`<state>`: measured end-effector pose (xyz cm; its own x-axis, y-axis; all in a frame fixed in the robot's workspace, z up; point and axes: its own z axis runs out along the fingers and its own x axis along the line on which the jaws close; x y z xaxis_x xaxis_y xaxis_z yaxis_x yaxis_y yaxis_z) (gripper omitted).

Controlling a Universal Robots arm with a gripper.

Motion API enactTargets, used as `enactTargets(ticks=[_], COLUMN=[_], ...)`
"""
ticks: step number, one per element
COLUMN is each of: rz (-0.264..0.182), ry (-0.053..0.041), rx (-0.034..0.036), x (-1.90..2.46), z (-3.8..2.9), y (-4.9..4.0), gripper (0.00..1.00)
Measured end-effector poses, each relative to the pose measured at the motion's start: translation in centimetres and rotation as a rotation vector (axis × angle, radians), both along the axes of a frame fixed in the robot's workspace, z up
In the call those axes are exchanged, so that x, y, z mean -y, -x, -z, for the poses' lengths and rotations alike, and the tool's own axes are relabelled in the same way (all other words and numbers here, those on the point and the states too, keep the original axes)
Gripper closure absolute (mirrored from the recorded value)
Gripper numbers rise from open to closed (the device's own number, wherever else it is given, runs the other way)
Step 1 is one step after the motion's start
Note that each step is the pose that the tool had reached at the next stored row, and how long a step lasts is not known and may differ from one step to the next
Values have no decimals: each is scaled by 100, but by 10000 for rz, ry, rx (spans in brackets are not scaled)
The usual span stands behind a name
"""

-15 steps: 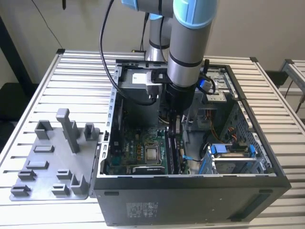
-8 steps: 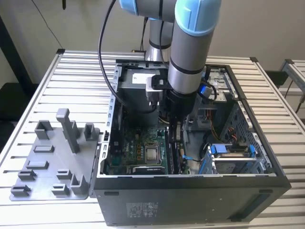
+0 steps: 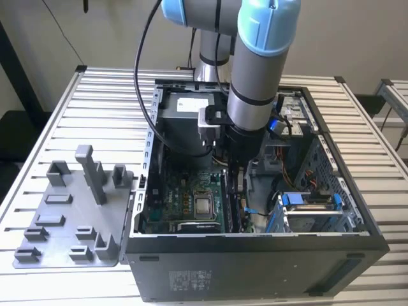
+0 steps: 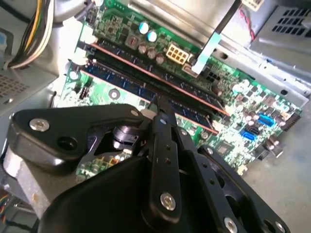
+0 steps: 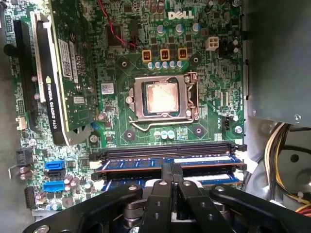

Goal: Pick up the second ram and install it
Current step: 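Press down the second ram until it locks into place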

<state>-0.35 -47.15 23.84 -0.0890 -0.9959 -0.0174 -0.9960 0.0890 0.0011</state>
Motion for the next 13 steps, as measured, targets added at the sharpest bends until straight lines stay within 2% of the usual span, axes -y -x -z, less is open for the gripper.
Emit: enactTargets(ticks=[3,13], rz=[-1,-70], ry=[-6,7], rx=[0,-4], x=[7,9], z=[9,184], y=[-2,6], gripper=[89,89])
